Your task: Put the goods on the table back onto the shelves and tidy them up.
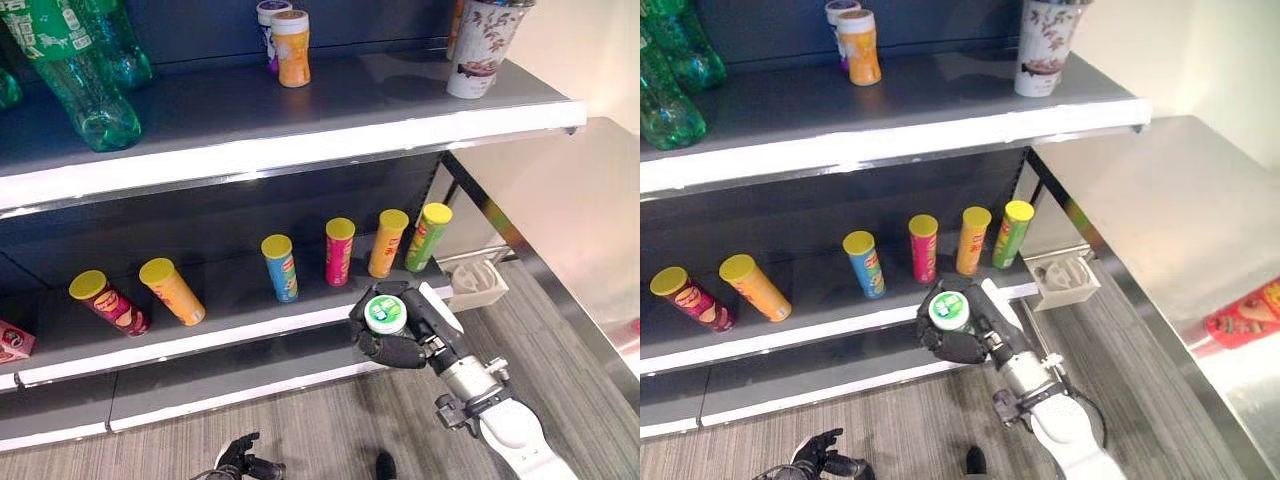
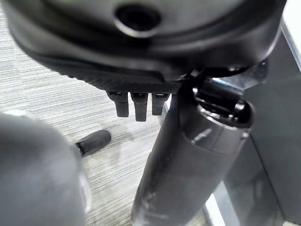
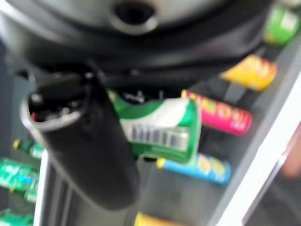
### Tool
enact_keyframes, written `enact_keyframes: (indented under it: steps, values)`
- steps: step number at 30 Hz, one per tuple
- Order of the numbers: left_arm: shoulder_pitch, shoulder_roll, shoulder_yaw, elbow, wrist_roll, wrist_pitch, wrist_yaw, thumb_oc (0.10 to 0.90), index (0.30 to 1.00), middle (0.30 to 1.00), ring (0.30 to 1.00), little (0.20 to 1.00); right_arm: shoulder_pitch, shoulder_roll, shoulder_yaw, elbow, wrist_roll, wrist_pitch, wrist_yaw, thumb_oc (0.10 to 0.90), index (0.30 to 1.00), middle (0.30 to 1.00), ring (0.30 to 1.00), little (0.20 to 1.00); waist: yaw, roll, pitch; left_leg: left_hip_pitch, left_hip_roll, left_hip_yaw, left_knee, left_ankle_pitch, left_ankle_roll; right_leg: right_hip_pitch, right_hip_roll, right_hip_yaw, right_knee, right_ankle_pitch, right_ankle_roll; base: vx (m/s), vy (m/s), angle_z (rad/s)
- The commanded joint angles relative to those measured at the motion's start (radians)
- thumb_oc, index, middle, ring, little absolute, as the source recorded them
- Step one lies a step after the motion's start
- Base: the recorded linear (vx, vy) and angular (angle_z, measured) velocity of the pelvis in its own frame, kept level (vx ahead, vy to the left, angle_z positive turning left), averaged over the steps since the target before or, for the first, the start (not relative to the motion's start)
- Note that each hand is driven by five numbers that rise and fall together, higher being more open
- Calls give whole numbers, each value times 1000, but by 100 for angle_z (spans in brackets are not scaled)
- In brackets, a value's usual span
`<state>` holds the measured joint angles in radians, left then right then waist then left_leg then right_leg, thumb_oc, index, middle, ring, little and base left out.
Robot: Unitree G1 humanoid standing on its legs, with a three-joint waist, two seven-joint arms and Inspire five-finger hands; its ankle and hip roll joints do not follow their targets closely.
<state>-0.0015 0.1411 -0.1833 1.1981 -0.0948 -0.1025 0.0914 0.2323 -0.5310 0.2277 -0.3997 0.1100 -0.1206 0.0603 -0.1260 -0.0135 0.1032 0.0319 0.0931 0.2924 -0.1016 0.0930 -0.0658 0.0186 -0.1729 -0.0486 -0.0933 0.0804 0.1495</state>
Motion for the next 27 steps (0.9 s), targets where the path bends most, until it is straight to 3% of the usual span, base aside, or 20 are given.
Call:
enact_keyframes:
  steps: [1,2,7,12,15,20,27]
  values:
    - [-45,33,2,19,49,-29,-19,800,900,900,900,900,-72,24,-14,-174,96,-115,4,400,300,300,300,300,-1,-42,-33,25,18,30,14,-103,-6,12,-31,24,6,-12,38,9,67,-21]
    - [-50,37,-17,14,65,-30,-31,800,900,900,900,900,-118,3,2,-211,158,-127,27,400,300,300,300,300,-2,-46,-36,31,9,34,14,-111,0,8,-37,32,8,-6,43,2,56,-18]
    - [-61,49,-48,24,93,-24,-49,800,900,900,900,900,-312,-83,25,-261,219,-129,32,400,300,300,300,300,6,-53,-49,44,-6,36,14,-125,11,9,-46,41,16,-1,49,23,44,-17]
    - [-66,56,-77,25,91,-13,-57,800,900,900,900,900,-565,-187,78,-218,318,-97,11,400,300,300,300,300,20,-59,-60,54,-19,30,14,-134,18,16,-59,33,21,8,55,18,34,-1]
    - [-59,58,-76,29,78,-8,-54,800,900,900,900,900,-638,-212,88,-196,347,-91,-8,400,300,300,300,300,28,-63,-66,54,-24,26,14,-136,20,20,-63,26,21,9,56,15,10,4]
    - [-37,55,-79,35,50,7,-43,800,900,900,900,900,-818,-253,117,-99,400,-63,-66,400,300,300,300,300,52,-70,-75,53,-35,10,14,-141,24,28,-74,11,23,10,56,16,6,7]
    - [-7,71,-97,35,13,28,-28,800,900,900,900,900,-1117,-290,216,165,407,6,-164,400,300,300,300,300,93,-77,-83,49,-46,-22,14,-141,25,47,-81,-25,26,8,56,10,-5,11]
